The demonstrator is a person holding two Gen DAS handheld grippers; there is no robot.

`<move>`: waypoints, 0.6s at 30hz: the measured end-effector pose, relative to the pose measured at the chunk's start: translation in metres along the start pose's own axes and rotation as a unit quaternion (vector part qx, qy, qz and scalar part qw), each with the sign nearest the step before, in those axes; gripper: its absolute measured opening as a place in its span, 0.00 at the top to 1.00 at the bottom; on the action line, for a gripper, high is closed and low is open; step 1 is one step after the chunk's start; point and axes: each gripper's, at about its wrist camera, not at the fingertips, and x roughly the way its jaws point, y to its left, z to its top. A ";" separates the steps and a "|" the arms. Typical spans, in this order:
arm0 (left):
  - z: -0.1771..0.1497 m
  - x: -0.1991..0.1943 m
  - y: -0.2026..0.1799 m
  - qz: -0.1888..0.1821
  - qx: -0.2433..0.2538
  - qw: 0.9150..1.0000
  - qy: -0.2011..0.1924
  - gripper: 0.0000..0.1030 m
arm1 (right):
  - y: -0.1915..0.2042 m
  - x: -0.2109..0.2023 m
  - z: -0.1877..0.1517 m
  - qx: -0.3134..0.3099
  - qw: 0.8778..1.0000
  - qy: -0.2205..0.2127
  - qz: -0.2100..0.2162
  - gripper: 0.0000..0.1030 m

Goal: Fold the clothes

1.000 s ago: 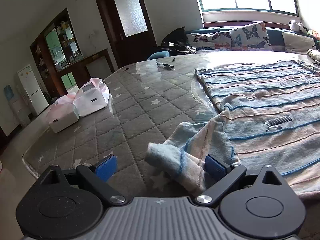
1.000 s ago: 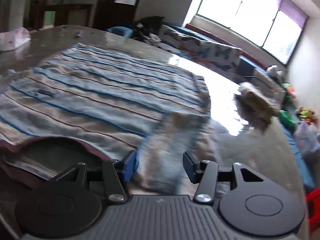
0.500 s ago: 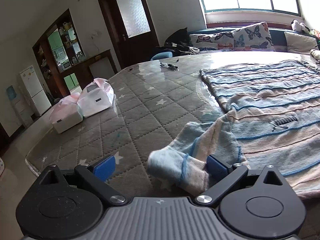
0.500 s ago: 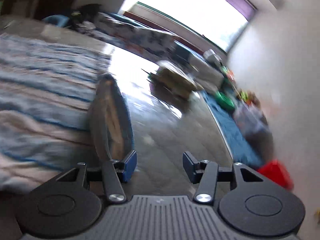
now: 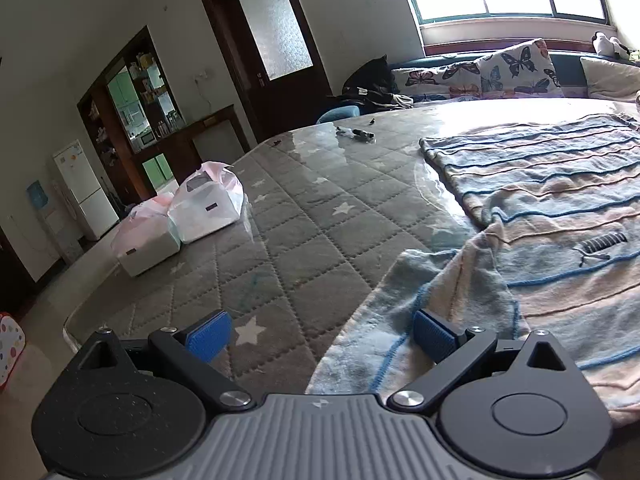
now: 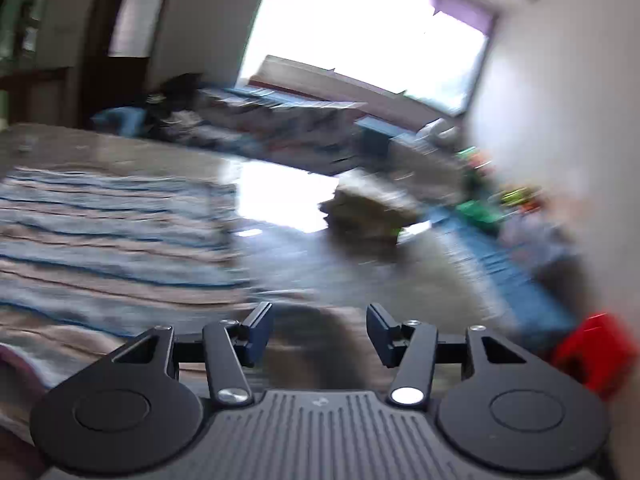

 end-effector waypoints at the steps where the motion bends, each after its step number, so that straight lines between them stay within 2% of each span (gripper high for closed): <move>1: 0.000 0.001 0.000 0.002 0.002 1.000 -0.001 0.02 | 0.004 0.008 0.000 0.001 1.000 0.010 0.019 0.50; 5: 0.001 0.005 0.000 0.005 0.014 1.000 -0.007 0.02 | 0.007 0.043 0.000 0.007 0.998 0.051 0.045 0.50; 8: 0.002 0.007 -0.001 0.008 0.024 1.000 -0.014 0.01 | -0.004 0.063 0.000 0.029 0.997 0.061 0.047 0.49; 10: 0.002 0.009 -0.001 0.009 0.022 1.000 -0.014 0.01 | -0.019 0.069 0.001 0.069 0.993 0.072 0.057 0.40; 11: 0.003 0.010 0.000 0.008 0.020 1.000 -0.014 0.01 | -0.027 0.070 -0.001 0.093 0.991 0.080 0.059 0.39; 13: 0.003 0.012 0.001 0.007 0.020 1.000 -0.014 0.01 | -0.040 0.068 -0.006 0.125 0.987 0.081 0.057 0.41; 18: 0.005 0.014 0.000 0.009 0.034 0.999 -0.018 0.01 | -0.047 0.052 0.002 0.128 0.989 0.057 0.038 0.50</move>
